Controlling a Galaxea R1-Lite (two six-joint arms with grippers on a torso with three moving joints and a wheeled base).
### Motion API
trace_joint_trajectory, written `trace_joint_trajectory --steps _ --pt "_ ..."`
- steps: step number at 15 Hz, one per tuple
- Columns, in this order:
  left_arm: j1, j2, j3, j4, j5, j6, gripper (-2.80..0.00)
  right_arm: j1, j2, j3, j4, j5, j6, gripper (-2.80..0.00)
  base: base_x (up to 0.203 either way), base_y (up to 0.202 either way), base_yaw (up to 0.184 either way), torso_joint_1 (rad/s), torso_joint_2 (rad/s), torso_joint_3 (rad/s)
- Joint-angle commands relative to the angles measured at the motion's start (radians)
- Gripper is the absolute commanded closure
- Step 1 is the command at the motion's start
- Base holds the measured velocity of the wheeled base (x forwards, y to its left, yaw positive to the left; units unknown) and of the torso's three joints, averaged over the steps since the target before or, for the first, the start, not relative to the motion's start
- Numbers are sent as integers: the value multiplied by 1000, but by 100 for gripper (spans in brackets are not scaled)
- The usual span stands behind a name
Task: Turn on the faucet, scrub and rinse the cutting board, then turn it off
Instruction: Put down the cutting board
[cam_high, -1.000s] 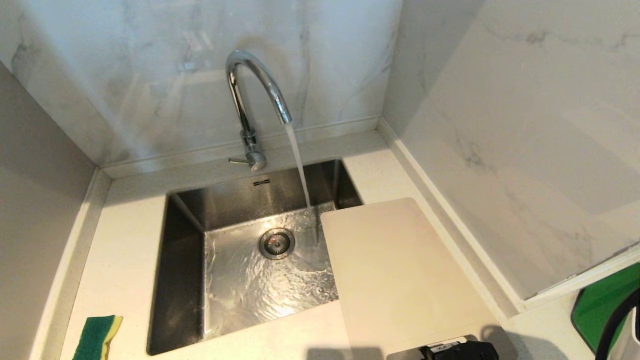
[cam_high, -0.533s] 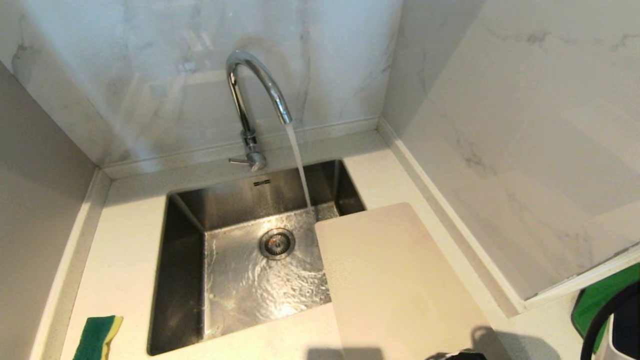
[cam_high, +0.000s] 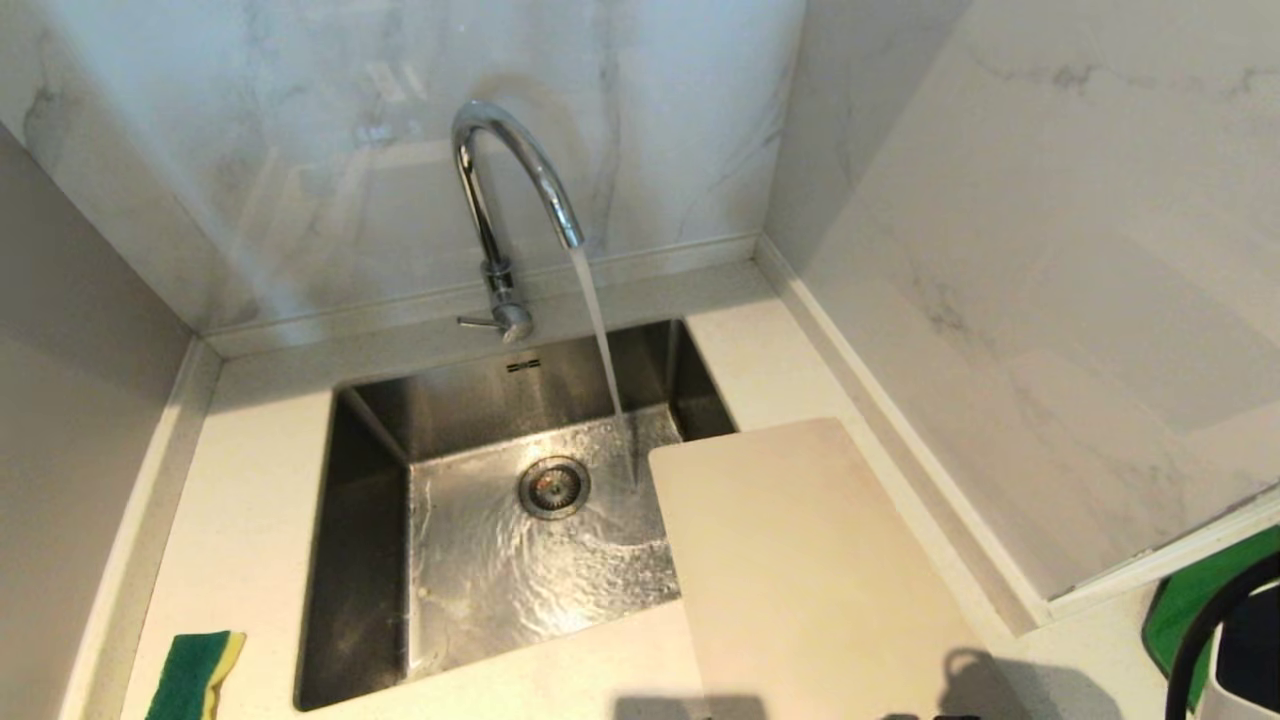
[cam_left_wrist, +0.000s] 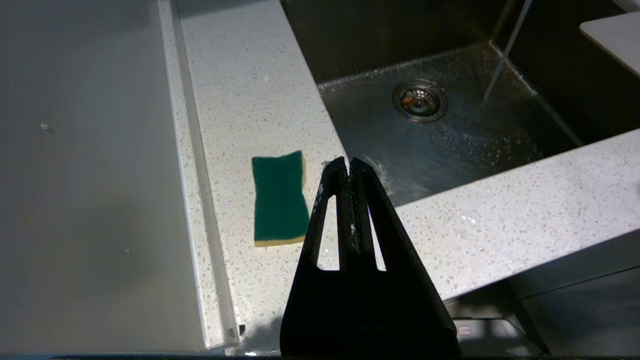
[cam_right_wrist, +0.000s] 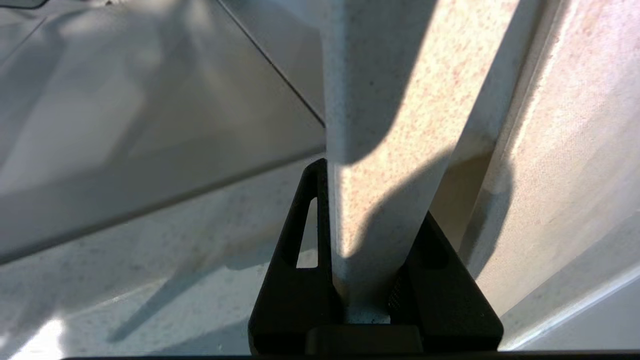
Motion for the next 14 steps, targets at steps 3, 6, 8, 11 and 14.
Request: trace_joint_trajectory --steps 3,6,8,11,14 --pt "0 1 0 0 0 0 0 -6 29 -12 -2 0 -6 0 0 0 0 0 0 0" --pt "0 1 0 -1 0 1 0 -5 56 -53 41 10 -7 0 0 0 0 0 0 0" --pt "0 1 0 0 0 0 0 -4 92 -53 38 24 -7 0 0 0 0 0 0 0" --pt "0 1 0 1 0 0 0 -7 86 -51 39 25 -15 0 0 0 0 0 0 0" --pt "0 1 0 -1 0 0 0 -12 91 -56 43 25 -16 0 0 0 0 0 0 0"
